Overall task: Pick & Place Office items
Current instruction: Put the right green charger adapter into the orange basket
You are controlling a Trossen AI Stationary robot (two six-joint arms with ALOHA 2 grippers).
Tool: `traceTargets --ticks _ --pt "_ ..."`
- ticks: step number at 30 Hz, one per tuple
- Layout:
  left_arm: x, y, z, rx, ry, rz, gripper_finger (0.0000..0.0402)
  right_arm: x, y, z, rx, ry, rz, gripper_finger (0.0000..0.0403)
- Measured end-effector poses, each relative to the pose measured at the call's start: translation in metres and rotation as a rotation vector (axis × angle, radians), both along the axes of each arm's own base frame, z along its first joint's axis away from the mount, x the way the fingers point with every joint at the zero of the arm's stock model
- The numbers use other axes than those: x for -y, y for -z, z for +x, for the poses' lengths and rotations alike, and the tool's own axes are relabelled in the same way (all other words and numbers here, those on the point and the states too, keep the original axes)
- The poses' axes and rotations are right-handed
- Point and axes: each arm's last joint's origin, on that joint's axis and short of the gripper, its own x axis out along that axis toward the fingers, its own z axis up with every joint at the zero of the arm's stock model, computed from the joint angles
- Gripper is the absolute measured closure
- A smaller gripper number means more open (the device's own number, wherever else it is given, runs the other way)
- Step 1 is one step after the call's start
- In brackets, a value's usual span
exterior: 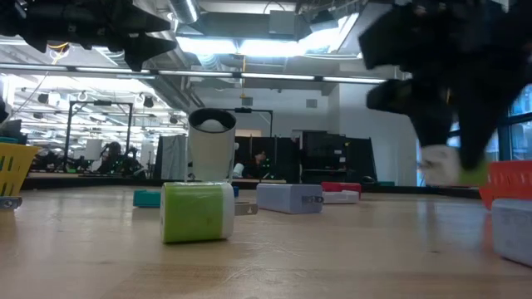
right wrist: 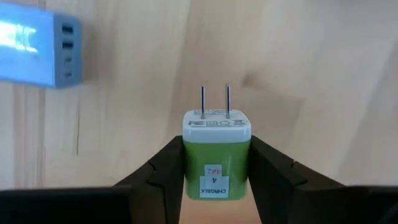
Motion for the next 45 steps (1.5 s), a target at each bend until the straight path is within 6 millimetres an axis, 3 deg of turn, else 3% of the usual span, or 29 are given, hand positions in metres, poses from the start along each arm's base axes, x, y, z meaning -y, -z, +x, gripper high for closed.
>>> traceTargets --ticks 5,9,16,22,29,37,45 --pt "0.004 -0.002 0.000 0.016 0.116 0.008 0.0164 0.015 -0.024 0.003 0.095 0.023 -0.017 0.0261" --pt "0.006 -0.007 -0.001 0.061 0.177 0.035 0.0164 0.029 -0.055 -0.006 0.210 0.088 -0.018 0.0261" --pt "0.008 -0.010 -0.004 0.086 0.193 0.052 0.0164 0.047 -0.099 -0.052 0.433 0.227 0.007 0.0261" --pt "0.009 -0.011 -0.004 0.099 0.219 0.054 0.0164 0.057 -0.094 -0.098 0.525 0.369 0.128 0.0263" --pt "0.009 -0.014 -0.005 0.123 0.219 0.067 0.0164 0.059 -0.078 -0.131 0.463 0.474 0.192 0.0263" --pt "0.009 -0.015 -0.005 0.132 0.219 0.064 0.0164 0.053 -0.070 -0.152 0.330 0.531 0.193 0.0263" --pt "0.009 -0.015 -0.005 0.136 0.220 0.065 0.0164 0.050 -0.059 -0.160 0.303 0.541 0.146 0.0263"
